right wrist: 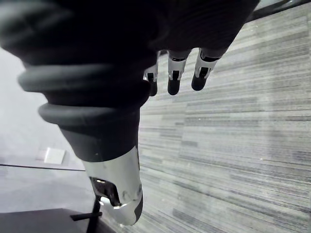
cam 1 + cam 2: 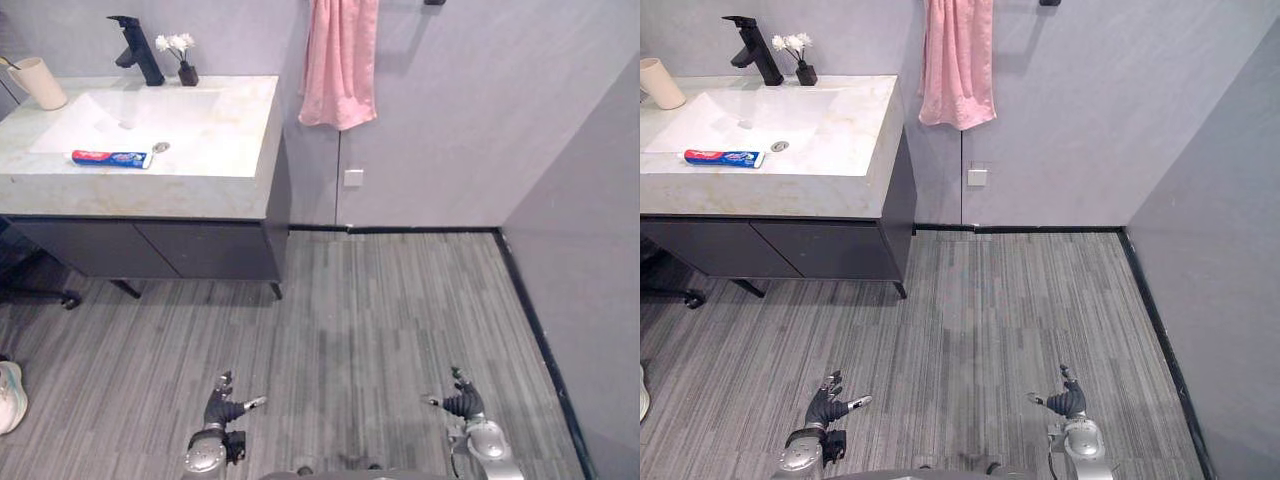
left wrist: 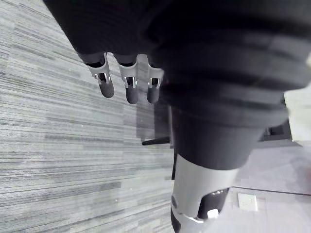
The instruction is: Organize washtable
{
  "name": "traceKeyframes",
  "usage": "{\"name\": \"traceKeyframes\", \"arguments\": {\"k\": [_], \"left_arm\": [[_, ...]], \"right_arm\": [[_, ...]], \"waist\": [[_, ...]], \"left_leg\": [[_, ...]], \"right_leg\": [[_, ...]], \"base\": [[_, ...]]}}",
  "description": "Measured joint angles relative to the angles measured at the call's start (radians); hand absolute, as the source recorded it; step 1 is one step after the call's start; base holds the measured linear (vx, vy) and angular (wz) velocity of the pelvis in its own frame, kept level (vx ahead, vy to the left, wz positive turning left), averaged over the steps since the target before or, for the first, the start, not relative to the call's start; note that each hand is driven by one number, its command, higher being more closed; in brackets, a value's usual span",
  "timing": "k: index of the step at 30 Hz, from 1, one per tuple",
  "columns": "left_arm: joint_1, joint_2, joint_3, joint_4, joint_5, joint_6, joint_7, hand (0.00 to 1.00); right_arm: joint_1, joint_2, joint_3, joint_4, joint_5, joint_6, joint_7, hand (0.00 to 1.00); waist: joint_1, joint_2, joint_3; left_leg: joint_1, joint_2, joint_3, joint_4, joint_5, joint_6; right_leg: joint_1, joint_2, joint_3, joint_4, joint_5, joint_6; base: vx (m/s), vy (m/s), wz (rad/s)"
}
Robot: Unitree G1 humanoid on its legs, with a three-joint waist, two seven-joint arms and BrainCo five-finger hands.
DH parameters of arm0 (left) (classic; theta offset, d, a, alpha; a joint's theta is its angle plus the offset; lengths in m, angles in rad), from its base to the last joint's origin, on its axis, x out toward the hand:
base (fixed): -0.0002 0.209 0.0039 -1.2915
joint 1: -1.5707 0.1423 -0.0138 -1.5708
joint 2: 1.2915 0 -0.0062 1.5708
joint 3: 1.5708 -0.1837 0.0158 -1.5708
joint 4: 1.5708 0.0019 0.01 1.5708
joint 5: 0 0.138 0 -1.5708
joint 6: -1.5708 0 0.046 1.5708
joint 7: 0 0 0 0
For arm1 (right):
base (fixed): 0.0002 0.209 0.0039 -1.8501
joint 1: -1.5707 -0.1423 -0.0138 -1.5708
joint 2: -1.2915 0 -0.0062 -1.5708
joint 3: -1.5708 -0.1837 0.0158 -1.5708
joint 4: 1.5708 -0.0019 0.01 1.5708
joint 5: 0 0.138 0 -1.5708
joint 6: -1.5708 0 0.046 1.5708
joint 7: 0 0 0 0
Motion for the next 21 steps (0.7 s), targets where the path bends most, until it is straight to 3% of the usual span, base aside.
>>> {"name": "traceKeyframes", "arguments": {"k": [3,7,10,11,12,15,17,19,20,21], "left_arm": [[0.003,-0.01,-0.001,-0.005,0.0,0.0,0.0,0.0],[0.012,-0.011,-0.001,-0.046,-0.001,0.001,0.002,0.0],[0.011,-0.011,-0.003,-0.077,-0.01,0.001,0.005,0.0],[0.012,-0.011,-0.003,-0.077,-0.011,0.001,0.005,0.0],[0.008,-0.002,-0.016,-0.08,-0.01,0.002,0.007,0.0],[0.006,0.014,-0.024,-0.08,-0.01,0.003,0.009,0.0],[-0.017,0.021,-0.023,-0.08,-0.012,0.003,0.025,0.0],[-0.044,0.02,-0.024,-0.081,-0.012,0.003,0.027,0.0],[-0.06,0.021,-0.024,-0.081,-0.011,0.002,0.028,0.0],[-0.065,0.025,-0.024,-0.081,-0.011,0.002,0.029,0.0]], "right_arm": [[-0.013,-0.011,0.0,-0.034,0.0,0.003,-0.002,0.0],[-0.013,-0.019,0.0,-0.034,0.001,0.012,-0.004,0.0],[-0.013,-0.03,-0.001,-0.035,0.01,0.025,-0.009,0.0],[-0.013,-0.029,0.0,-0.036,0.011,0.025,-0.009,0.0],[-0.013,-0.023,0.001,-0.046,0.014,0.028,-0.008,0.0],[-0.017,-0.027,0.003,-0.069,0.022,0.03,-0.008,0.0],[-0.029,-0.043,0.01,-0.073,0.022,0.03,-0.009,0.0],[-0.033,-0.063,0.03,-0.075,0.023,0.029,-0.011,0.0],[-0.031,-0.067,0.035,-0.083,0.023,0.029,-0.013,0.0],[-0.018,-0.066,0.042,-0.105,0.023,0.029,-0.02,0.0]], "waist": [[0.009,0.022,0.012],[0.013,0.03,0.016],[0.013,0.016,0.026],[0.015,0.015,0.027],[0.011,0.018,0.038],[0.005,0.014,0.058],[-0.013,0.023,0.07],[-0.017,0.046,0.083],[-0.025,0.04,0.08],[-0.04,0.024,0.074]], "left_leg": [[-0.045,0.012,0.054,0.058,-0.055,0.04],[-0.088,0.023,0.086,0.124,-0.124,0.058],[-0.11,0.002,0.098,0.209,-0.209,0.073],[-0.107,-0.003,0.097,0.213,-0.22,0.08],[-0.082,-0.007,0.087,0.216,-0.242,0.102],[-0.031,-0.001,0.084,0.212,-0.254,0.103],[0.015,0.022,0.051,0.201,-0.262,0.094],[0.051,0.051,0.033,0.182,-0.262,0.068],[0.082,0.064,0.01,0.166,-0.266,0.034],[0.106,0.066,-0.019,0.172,-0.283,0.004]], "right_leg": [[-0.04,0.008,0.039,0.001,-0.006,0.009],[-0.1,0.014,0.057,0.071,-0.049,0.021],[-0.214,-0.017,0.06,0.348,-0.176,0.043],[-0.239,-0.023,0.055,0.407,-0.185,0.047],[-0.328,-0.038,0.015,0.587,-0.2,0.044],[-0.401,-0.051,-0.069,0.636,-0.229,0.029],[-0.475,-0.034,-0.125,0.556,-0.218,0.02],[-0.519,0.008,-0.135,0.471,-0.166,0.004],[-0.532,0.031,-0.134,0.372,-0.08,-0.01],[-0.531,0.039,-0.115,0.292,0.07,-0.04]], "base": [[-0.07,-0.005,-0.53],[-0.04,0.022,-0.35],[0.02,0.065,-0.1],[0.1,0.093,-0.08],[0.17,0.083,0.01],[0.29,0.06,0.1],[0.42,-0.004,0.39],[0.44,-0.065,0.39],[0.68,-0.126,0.63],[0.6,-0.132,0.75]]}}
